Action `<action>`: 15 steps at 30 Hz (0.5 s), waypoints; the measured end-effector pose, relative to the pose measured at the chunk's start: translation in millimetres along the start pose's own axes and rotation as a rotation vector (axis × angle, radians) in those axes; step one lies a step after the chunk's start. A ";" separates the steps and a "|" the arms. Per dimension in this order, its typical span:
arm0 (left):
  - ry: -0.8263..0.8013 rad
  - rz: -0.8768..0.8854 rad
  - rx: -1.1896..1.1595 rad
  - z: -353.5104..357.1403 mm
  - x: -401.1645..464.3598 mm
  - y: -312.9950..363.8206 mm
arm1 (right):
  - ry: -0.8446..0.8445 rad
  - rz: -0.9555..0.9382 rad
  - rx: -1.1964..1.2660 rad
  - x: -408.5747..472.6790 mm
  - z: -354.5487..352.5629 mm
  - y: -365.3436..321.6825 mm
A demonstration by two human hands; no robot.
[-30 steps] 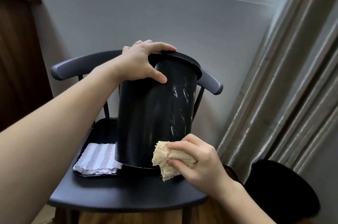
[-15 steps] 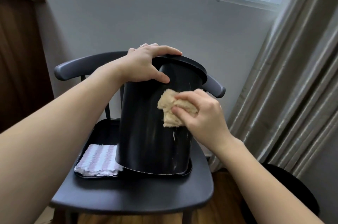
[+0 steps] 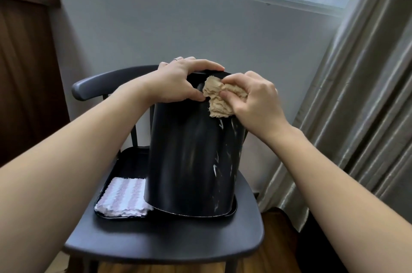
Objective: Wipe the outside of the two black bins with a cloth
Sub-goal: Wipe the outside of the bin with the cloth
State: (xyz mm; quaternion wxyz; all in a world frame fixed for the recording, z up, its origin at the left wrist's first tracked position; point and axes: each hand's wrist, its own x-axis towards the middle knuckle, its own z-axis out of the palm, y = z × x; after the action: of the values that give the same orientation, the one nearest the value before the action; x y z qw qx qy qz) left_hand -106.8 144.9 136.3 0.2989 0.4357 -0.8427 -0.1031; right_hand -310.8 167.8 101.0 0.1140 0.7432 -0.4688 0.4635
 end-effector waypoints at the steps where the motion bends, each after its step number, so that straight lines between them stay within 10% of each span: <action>1: -0.005 -0.006 0.003 -0.8 -0.3 0.1 | 0.003 0.007 -0.002 -0.2 -2.0 2.2; 15: 0.002 -0.044 -0.082 -1.8 -5.8 1.8 | -0.100 -0.145 0.055 -45.2 -1.9 7.8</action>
State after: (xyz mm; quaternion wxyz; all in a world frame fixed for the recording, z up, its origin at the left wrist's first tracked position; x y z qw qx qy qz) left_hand -104.4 150.8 136.1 0.3148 0.4416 -0.8277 -0.1439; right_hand -324.0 191.5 63.9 0.1034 0.8001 -0.4061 0.4292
